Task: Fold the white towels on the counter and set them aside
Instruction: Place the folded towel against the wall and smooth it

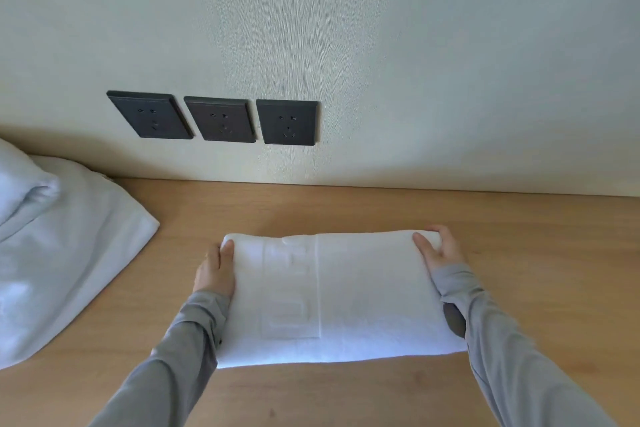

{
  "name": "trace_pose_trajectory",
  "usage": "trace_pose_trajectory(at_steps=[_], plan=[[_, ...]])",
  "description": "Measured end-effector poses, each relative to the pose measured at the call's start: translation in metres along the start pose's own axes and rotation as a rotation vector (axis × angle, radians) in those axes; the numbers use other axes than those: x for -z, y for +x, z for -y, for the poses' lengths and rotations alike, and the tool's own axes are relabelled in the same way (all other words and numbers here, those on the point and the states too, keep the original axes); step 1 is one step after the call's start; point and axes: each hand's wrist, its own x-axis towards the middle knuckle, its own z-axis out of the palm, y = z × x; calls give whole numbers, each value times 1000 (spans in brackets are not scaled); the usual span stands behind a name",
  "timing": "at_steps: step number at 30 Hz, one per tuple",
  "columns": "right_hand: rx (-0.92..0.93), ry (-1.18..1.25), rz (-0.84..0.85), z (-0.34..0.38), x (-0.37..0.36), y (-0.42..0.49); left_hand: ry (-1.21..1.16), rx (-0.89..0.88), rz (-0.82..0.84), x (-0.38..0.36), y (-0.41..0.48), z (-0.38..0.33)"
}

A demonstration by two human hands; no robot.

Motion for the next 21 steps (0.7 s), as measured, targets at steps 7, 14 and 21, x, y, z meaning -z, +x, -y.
trace_pose_trajectory(at_steps=[7, 14, 21], plan=[[-120, -19, 13, -5, -18, 19, 54, 31, -41, -7, 6, -1], [-160, -283, 52, 8, -21, 20, 568, -574, -326, -4, -53, -50], [161, -681, -121, 38, -4, -17, 831, -755, 55, -68, -119, -62]])
